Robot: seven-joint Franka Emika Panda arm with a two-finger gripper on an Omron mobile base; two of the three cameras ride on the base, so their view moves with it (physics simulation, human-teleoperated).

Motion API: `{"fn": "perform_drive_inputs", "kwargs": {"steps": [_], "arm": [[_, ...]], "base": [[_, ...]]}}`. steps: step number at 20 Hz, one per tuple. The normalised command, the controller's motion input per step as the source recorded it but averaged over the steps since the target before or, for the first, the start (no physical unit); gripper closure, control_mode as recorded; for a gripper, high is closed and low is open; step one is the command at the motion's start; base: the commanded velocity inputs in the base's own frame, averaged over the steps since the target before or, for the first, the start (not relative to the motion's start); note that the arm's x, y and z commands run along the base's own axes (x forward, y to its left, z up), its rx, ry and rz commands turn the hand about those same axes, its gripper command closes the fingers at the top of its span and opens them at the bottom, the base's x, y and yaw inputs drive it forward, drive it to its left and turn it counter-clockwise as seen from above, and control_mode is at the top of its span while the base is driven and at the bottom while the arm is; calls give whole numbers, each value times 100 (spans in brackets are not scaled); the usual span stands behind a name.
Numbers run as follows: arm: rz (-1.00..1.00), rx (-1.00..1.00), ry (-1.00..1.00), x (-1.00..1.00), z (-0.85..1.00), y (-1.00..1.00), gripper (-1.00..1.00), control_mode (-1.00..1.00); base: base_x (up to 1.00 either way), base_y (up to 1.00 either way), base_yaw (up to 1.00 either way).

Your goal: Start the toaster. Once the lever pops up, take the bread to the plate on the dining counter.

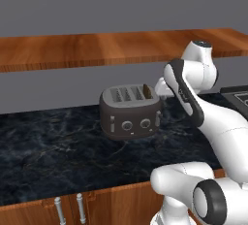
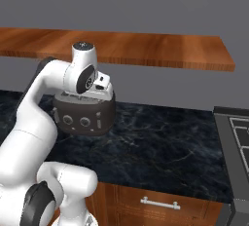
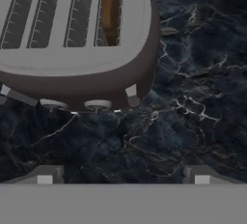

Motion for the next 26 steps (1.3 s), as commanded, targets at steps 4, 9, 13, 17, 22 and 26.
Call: {"fn": "perform_drive_inputs", "kwargs": {"steps": [4,9,13,17,22,26], "arm": [[1,0,-4,7,-24,0,-100,-100],[2,0,-3,13,-24,-7,-100,-100],[3,0,-2,13,-28,-11,-100,-100],[5,0,-2,6,-33,-12,-100,-100],[7,0,0,0,-29,-5,-100,-100],[9,-2,0,0,-28,0,-100,-100]], "base": [[0,0,0],[0,0,0],[0,0,0],[0,0,0],[0,0,0],[0,0,0]]}}
